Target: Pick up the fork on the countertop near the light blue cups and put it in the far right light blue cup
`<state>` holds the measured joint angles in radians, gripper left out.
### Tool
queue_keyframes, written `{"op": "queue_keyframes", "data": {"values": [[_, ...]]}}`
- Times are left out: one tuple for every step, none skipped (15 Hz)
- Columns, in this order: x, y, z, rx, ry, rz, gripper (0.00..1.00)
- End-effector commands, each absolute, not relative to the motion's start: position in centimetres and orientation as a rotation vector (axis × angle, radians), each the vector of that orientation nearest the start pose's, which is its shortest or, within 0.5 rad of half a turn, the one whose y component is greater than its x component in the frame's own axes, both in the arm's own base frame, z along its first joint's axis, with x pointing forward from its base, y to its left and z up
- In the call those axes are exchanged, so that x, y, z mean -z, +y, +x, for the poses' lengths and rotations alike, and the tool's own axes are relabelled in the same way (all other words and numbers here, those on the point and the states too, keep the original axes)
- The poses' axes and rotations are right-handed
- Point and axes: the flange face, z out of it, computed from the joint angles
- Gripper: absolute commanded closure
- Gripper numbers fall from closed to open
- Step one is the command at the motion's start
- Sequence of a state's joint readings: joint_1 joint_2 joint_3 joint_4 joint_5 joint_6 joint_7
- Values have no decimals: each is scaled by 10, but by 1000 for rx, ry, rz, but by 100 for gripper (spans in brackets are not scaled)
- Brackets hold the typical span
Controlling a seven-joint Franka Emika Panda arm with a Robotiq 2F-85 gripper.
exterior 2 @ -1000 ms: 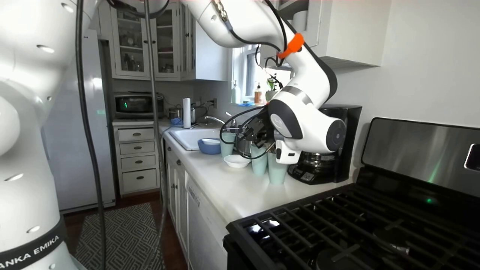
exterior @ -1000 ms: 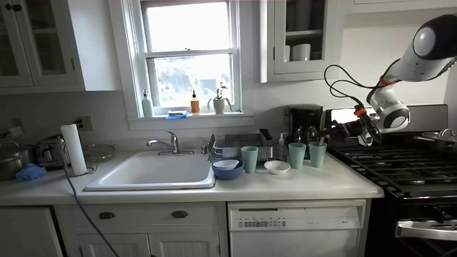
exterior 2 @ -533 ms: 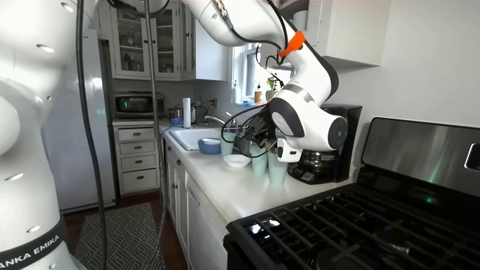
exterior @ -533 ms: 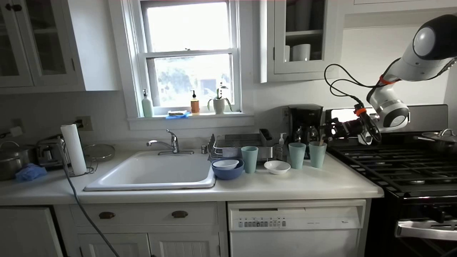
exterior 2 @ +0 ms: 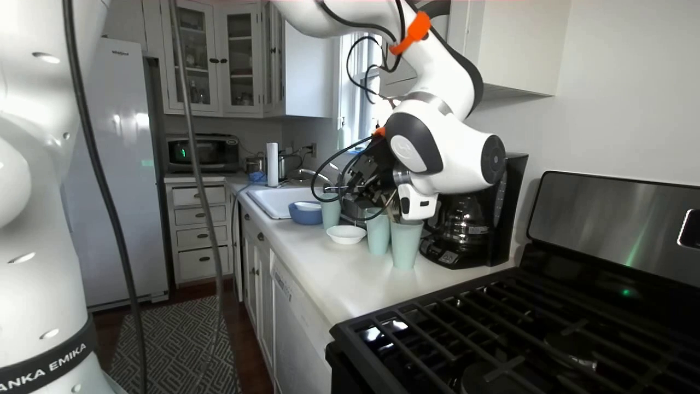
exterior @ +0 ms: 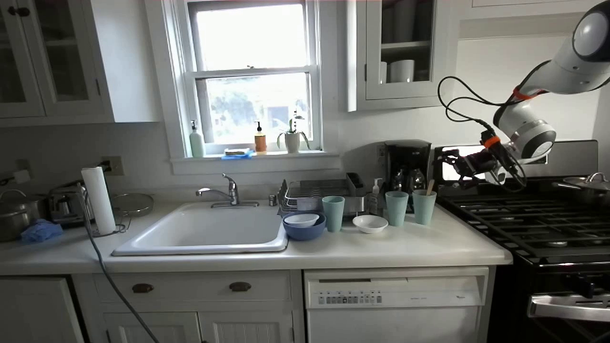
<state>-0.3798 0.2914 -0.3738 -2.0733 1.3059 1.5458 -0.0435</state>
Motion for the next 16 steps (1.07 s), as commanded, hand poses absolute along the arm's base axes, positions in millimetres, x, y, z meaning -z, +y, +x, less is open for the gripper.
{"op": "queue_keyframes", "data": {"values": [[-346, -251, 420, -73, 1085, -1666, 0], [-354, -245, 414, -40, 1079, -1717, 0], [-365, -240, 408, -4, 1074, -1765, 0], [-376, -235, 402, 37, 1071, -1811, 0], [-388, -230, 397, 81, 1071, -1854, 0], [-403, -226, 392, 125, 1067, -1897, 0], [-417, -219, 387, 169, 1060, -1944, 0], [-434, -213, 383, 221, 1048, -1989, 0], [-450, -204, 378, 267, 1025, -2038, 0], [-467, -193, 374, 315, 997, -2087, 0], [-482, -181, 369, 356, 970, -2138, 0], [-494, -168, 364, 397, 936, -2189, 0], [-503, -158, 361, 429, 901, -2243, 0], [-489, -181, 380, 355, 923, -2167, 0], [-500, -170, 375, 385, 900, -2200, 0], [-507, -162, 371, 406, 886, -2218, 0]]}}
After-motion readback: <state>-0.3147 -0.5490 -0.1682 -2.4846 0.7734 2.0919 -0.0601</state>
